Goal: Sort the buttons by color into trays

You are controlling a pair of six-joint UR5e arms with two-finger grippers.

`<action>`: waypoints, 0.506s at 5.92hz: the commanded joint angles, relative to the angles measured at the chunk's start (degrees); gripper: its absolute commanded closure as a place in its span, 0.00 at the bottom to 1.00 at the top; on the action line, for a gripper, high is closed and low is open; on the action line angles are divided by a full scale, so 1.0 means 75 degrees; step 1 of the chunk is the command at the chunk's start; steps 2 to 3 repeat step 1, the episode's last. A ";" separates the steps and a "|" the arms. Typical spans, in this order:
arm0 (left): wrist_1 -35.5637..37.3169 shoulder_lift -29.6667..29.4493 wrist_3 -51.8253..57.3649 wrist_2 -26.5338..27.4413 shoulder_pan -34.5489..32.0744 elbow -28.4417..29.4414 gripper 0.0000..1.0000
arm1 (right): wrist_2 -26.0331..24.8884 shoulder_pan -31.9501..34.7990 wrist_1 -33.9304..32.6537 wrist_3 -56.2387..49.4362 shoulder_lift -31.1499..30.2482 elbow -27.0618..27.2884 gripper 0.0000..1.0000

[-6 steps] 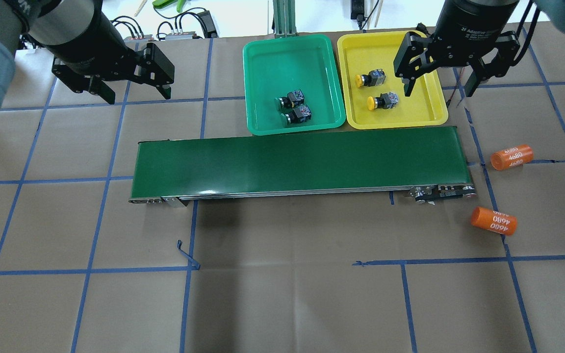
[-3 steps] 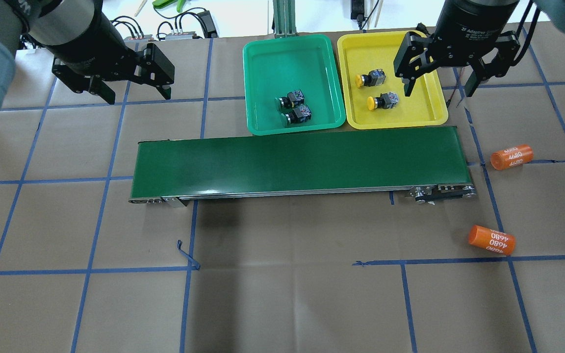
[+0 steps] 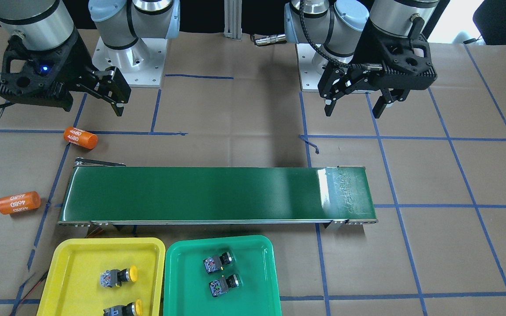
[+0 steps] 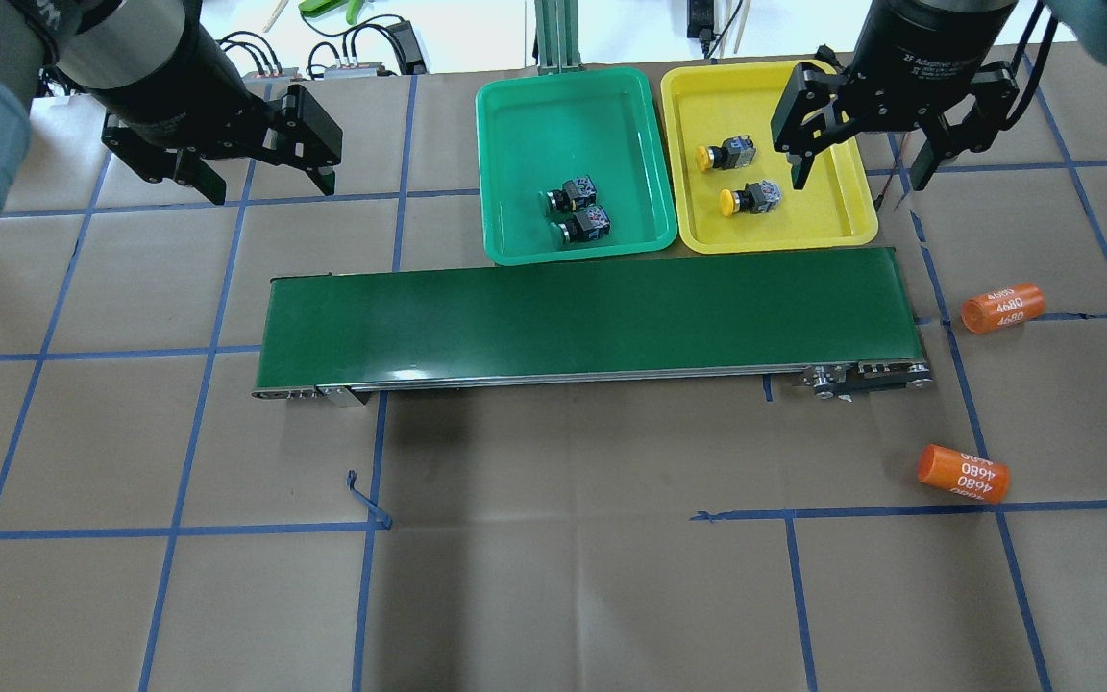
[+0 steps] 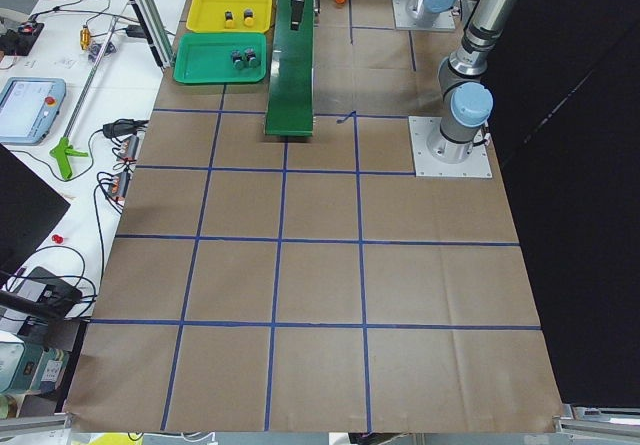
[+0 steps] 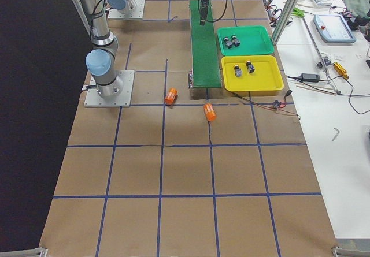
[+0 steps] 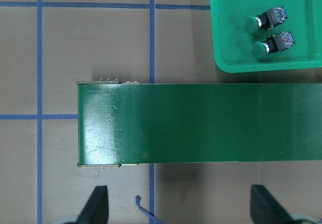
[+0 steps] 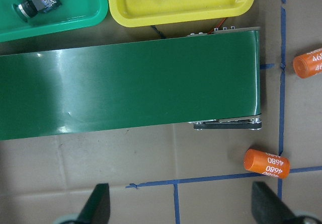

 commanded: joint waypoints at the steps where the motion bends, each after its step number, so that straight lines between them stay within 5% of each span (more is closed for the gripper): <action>1: 0.0000 0.0000 0.0000 0.0000 -0.0008 0.0000 0.01 | -0.0002 0.0000 0.0000 0.0004 0.0000 -0.0008 0.00; 3: 0.0000 0.0000 0.0000 0.0000 -0.0008 0.0000 0.01 | -0.0002 0.0000 0.0000 0.0004 0.0000 -0.0008 0.00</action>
